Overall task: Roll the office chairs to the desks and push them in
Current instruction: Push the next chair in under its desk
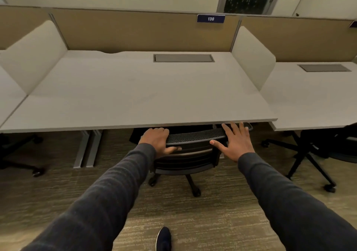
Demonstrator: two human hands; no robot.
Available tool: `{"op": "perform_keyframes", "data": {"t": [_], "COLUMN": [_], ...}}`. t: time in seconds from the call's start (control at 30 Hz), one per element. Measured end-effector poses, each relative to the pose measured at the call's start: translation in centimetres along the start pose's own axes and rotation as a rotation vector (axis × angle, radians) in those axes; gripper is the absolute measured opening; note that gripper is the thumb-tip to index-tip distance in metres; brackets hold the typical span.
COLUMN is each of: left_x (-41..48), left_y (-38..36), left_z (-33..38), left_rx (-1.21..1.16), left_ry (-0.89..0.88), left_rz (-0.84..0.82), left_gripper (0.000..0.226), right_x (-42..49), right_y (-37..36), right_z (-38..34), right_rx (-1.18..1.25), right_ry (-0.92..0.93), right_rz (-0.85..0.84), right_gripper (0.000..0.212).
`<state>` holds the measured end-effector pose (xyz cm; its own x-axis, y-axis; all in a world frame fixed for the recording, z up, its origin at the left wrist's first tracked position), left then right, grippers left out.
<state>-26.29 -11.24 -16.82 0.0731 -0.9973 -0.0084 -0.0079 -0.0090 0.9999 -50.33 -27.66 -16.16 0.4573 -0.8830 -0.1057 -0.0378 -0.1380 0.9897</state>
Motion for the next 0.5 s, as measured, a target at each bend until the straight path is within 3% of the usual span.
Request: {"op": "perform_keyframes", "data": {"t": [0.27, 0.5], "left_x": [-6.9, -11.7], "left_y": [1.3, 2.1], "left_z": [-1.6, -5.5], "left_rx": [0.057, 0.064], "left_ry": [0.086, 0.201], "left_rz": [0.018, 0.031], "left_gripper": [0.075, 0.071], "right_x": [-0.9, -2.6], "right_y": [1.0, 0.0], "right_z": [1.3, -3.7], "right_rx": [0.177, 0.240], "right_ry": [0.105, 0.192], "right_rz": [-0.010, 0.049], "right_gripper": [0.126, 0.108]}}
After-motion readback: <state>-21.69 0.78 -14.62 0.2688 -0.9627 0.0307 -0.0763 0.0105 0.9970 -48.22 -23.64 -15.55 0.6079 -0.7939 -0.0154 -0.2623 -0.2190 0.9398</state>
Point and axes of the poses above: each hand's wrist, its own x-axis towards the middle knuckle, its own y-axis out of the back of the hand, z = x × y, the point moved 7 cm from there along x, towards the middle knuckle, and after that the axes turned 11 degrees about -y, right-handed, at the moved point
